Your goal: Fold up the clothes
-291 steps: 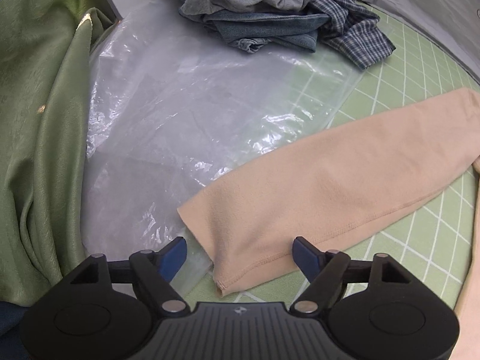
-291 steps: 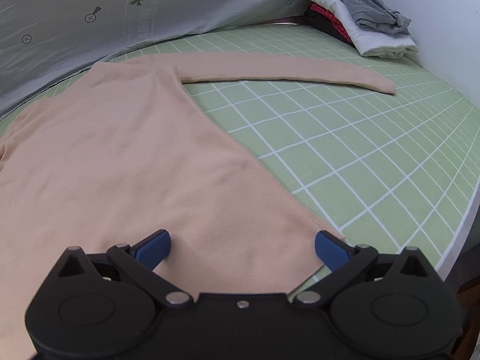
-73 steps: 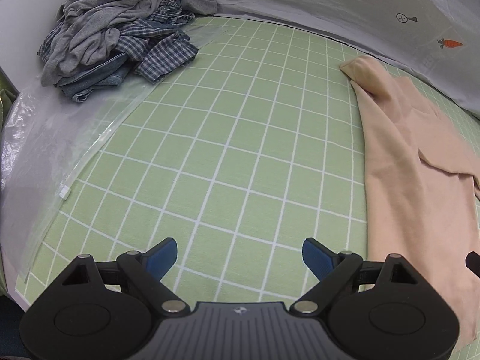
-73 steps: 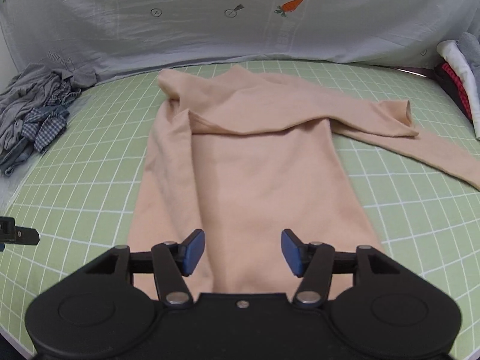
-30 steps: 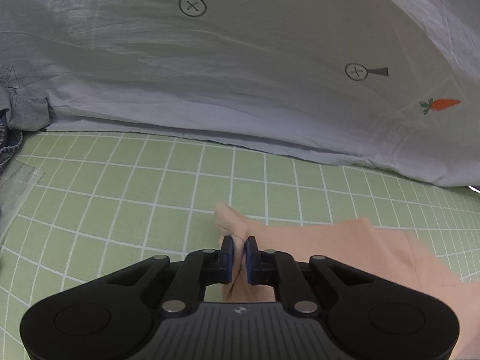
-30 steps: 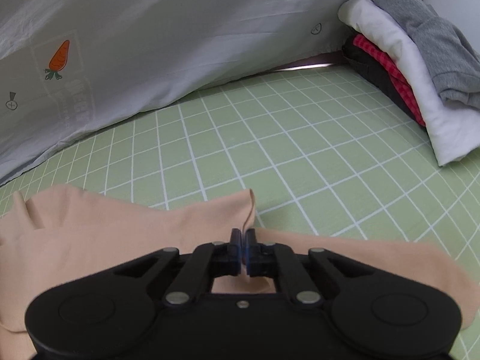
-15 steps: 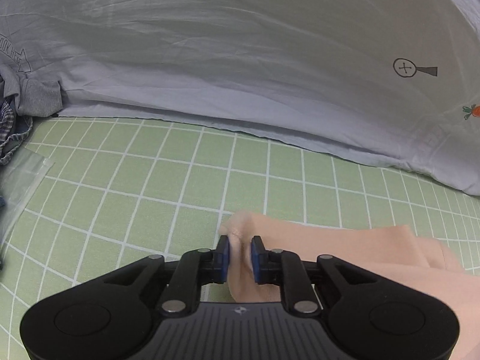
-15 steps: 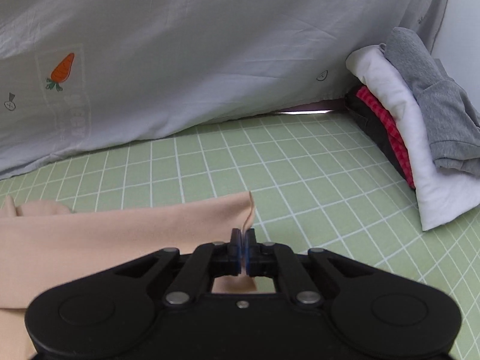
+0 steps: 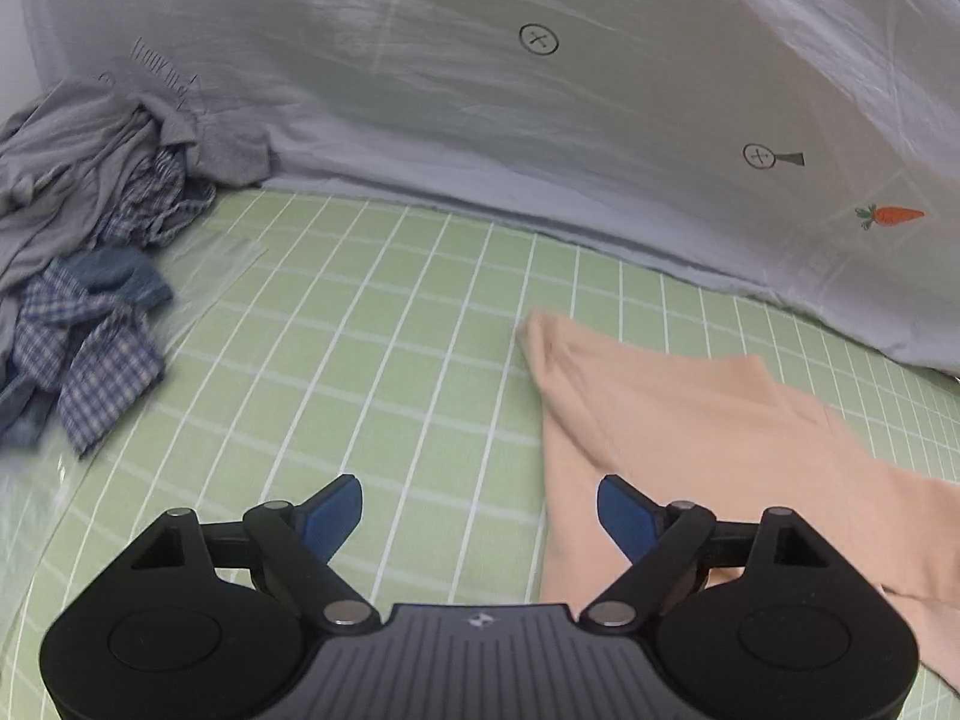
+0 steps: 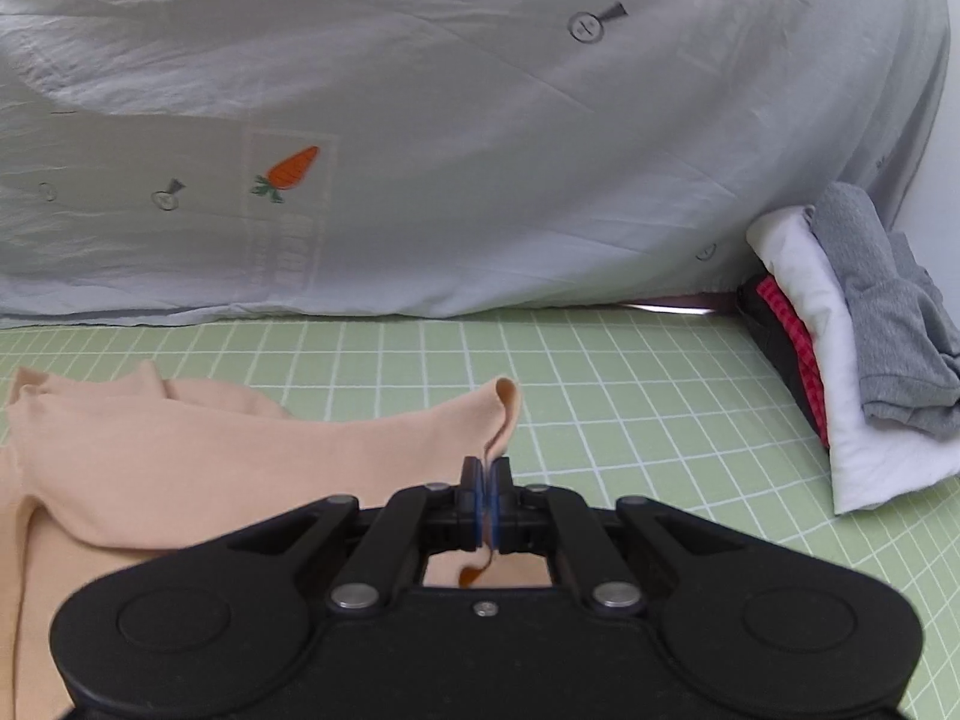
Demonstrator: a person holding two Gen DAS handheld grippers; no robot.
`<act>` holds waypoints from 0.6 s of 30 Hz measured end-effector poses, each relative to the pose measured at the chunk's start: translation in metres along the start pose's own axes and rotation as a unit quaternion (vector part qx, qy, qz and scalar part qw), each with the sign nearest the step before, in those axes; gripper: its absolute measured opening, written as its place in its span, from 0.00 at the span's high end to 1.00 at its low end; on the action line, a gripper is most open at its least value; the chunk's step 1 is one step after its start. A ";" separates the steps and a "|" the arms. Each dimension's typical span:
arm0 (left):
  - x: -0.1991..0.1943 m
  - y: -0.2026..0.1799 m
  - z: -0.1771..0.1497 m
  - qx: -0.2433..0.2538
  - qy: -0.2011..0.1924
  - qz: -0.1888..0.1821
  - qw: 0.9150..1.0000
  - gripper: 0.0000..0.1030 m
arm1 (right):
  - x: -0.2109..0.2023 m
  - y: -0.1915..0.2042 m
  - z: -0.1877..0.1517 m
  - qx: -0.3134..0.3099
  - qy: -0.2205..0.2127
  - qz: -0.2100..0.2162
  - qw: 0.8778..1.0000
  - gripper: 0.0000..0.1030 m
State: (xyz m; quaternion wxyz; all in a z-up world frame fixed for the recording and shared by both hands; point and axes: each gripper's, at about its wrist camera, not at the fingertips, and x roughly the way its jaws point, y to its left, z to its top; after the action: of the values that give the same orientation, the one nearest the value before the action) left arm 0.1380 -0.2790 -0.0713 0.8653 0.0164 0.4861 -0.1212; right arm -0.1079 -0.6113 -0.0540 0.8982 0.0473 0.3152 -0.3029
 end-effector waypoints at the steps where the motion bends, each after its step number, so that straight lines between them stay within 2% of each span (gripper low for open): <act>1: -0.008 0.003 -0.014 -0.010 0.008 -0.001 1.000 0.17 | -0.011 0.009 -0.002 -0.007 -0.006 0.009 1.000 0.98; 5: -0.038 0.016 -0.067 -0.011 0.026 0.000 1.000 0.17 | -0.057 0.049 -0.022 -0.044 -0.014 0.050 0.998 0.98; 10: -0.064 0.030 -0.122 -0.011 0.044 0.007 0.999 0.17 | -0.085 0.092 -0.075 -0.093 0.030 0.099 0.990 0.98; 14: -0.074 0.036 -0.158 -0.012 0.061 0.016 0.998 0.17 | -0.107 0.125 -0.119 -0.132 0.066 0.137 0.979 0.97; 18: -0.078 0.040 -0.187 -0.007 0.076 0.024 0.997 0.17 | -0.120 0.131 -0.142 -0.134 0.087 0.147 0.976 0.93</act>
State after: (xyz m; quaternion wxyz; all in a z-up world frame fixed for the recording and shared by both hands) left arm -0.0483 -0.1975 -0.1069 0.8284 0.0309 0.5511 -0.0952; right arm -0.1832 -0.4037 -0.1092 0.9003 -0.0019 0.4191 -0.1172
